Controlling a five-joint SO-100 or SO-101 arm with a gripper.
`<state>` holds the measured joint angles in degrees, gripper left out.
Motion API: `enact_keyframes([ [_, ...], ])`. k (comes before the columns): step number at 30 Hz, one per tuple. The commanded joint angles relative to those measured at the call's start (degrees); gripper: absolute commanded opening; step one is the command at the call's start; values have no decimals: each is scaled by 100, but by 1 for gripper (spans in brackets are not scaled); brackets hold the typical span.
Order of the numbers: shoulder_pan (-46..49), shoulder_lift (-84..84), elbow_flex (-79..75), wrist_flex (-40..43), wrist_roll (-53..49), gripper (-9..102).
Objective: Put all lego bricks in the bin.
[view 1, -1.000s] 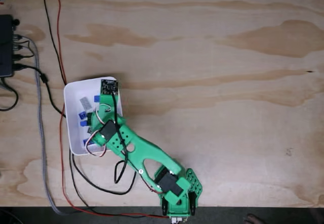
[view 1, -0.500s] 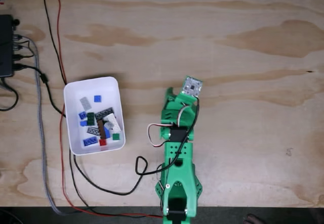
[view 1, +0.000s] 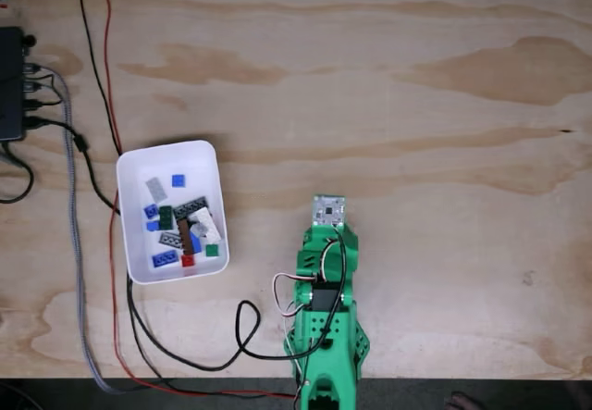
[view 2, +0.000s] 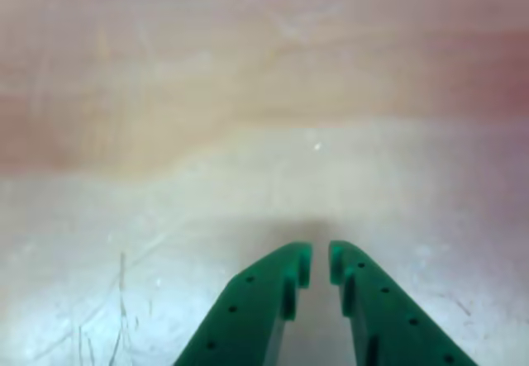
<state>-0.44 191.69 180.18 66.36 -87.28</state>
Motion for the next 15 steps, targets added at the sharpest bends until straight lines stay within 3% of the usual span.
enact_keyframes([
  [1,-18,158,9,967,-422,6],
  [7,53,158,9,967,826,10],
  [15,-132,158,9,967,914,10],
])
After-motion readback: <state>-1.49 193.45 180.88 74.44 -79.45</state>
